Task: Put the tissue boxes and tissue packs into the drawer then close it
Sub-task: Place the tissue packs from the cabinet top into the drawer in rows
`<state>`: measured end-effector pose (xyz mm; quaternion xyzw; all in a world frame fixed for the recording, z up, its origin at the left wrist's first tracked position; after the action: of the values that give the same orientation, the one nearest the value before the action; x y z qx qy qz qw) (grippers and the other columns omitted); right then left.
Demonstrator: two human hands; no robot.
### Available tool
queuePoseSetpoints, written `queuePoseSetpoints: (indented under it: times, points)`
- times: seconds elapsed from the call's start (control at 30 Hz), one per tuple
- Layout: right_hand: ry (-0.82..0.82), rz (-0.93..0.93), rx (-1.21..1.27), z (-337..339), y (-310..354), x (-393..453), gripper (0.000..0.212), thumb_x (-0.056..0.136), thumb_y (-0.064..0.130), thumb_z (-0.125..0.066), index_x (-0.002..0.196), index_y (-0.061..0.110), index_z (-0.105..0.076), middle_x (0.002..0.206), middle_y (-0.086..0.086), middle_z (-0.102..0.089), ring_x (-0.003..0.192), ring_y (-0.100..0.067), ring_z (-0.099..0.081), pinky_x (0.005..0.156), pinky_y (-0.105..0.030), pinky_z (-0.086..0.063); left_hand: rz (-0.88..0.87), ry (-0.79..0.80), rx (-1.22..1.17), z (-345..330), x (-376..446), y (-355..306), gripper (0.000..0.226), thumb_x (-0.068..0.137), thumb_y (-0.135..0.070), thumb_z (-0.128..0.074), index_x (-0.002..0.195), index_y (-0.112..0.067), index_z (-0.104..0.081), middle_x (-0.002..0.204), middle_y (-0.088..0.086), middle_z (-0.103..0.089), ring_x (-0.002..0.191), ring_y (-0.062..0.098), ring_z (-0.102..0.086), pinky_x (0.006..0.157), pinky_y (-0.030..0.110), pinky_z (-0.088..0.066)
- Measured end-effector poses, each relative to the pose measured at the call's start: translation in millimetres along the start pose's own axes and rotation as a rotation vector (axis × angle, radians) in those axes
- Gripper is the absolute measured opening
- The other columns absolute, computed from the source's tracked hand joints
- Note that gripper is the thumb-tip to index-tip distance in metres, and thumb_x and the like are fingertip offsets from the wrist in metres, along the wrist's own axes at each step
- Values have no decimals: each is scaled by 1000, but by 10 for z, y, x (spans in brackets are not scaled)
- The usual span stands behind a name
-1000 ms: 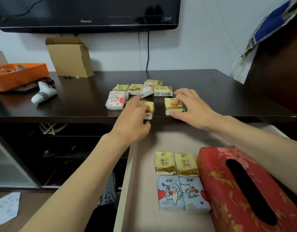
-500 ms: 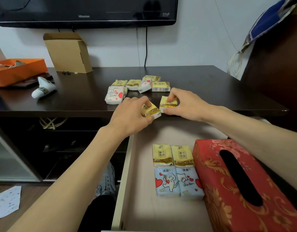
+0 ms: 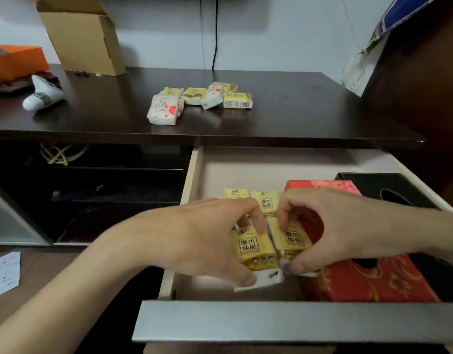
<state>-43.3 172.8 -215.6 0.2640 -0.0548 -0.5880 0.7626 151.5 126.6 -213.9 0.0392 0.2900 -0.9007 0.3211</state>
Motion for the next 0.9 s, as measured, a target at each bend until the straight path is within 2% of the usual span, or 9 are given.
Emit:
queuePoseSetpoints:
  times: [0.13, 0.23, 0.33, 0.4, 0.53, 0.63, 0.7, 0.77, 0.9]
  points:
    - [108, 16, 7, -134, -55, -93, 66, 57, 93, -68, 107, 52, -57, 116, 30, -53, 110, 5, -52, 96, -38, -50, -21, 105, -65, -51, -29, 56, 51, 62, -61, -84, 101, -52, -54, 106, -39, -50, 92, -11, -56, 81, 26, -57]
    - [115, 46, -10, -182, -76, -102, 64, 59, 94, -65, 105, 50, -58, 120, 29, -54, 134, 1, -38, 118, -47, -31, -70, 139, -132, -82, -11, 99, 42, 67, -56, -85, 99, -43, -62, 105, -25, -61, 95, -7, -59, 80, 21, -52]
    - [105, 72, -46, -185, -53, -91, 57, 64, 93, -62, 102, 50, -56, 119, 35, -51, 137, 10, -24, 122, -26, 1, -80, 166, -124, -136, 18, 134, 36, 72, -52, -83, 100, -38, -64, 108, -17, -64, 97, -3, -59, 83, 23, -51]
    - [102, 90, -158, -224, -18, -82, 49, 71, 88, -59, 98, 48, -54, 113, 31, -52, 125, 17, -31, 115, -11, 11, -77, 176, -49, -219, 50, 149, 34, 77, -52, -78, 103, -38, -62, 110, -18, -63, 100, -2, -58, 85, 25, -51]
    - [48, 112, -392, -365, 66, -76, 40, 82, 77, -52, 99, 41, -51, 102, 22, -51, 109, 7, -46, 125, -32, 5, -103, 150, 118, -375, 85, 137, 26, 83, -57, -69, 100, -43, -55, 108, -21, -58, 100, -2, -50, 90, 26, -48]
    - [61, 95, -424, -371, 86, -73, 44, 83, 79, -45, 100, 40, -53, 101, 21, -53, 107, 6, -46, 124, -35, 3, -101, 173, 101, -395, 80, 148, 24, 85, -59, -65, 101, -43, -55, 108, -19, -57, 102, 0, -50, 92, 28, -47]
    - [84, 98, -432, -380, 74, -69, 46, 86, 81, -40, 102, 40, -55, 100, 21, -54, 106, 8, -43, 125, -36, 8, -87, 195, 112, -420, 89, 182, 30, 88, -58, -62, 113, -43, -56, 114, -17, -58, 106, 4, -52, 93, 32, -49]
    - [90, 97, -414, -392, 67, -68, 47, 89, 79, -38, 108, 40, -57, 102, 22, -57, 110, 7, -43, 124, -36, 12, -88, 185, 130, -452, 109, 196, 36, 91, -48, -63, 125, -42, -52, 122, -15, -57, 109, 5, -52, 96, 31, -48]
    - [71, 96, -422, -406, 54, -54, 41, 95, 67, -44, 118, 39, -64, 106, 20, -58, 117, 5, -43, 124, -38, 9, -136, 112, 217, -486, 180, 192, 35, 90, -25, -67, 123, -32, -56, 120, -9, -61, 110, 11, -55, 91, 34, -50]
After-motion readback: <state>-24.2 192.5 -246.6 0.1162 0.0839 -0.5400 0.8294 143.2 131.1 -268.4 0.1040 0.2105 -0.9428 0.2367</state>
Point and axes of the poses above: each hand's wrist, its own x-axis towards the middle knuckle, its own z-axis out of the back of the hand, y = z × x, the point moved 4 cm from there along x, towards the middle knuckle
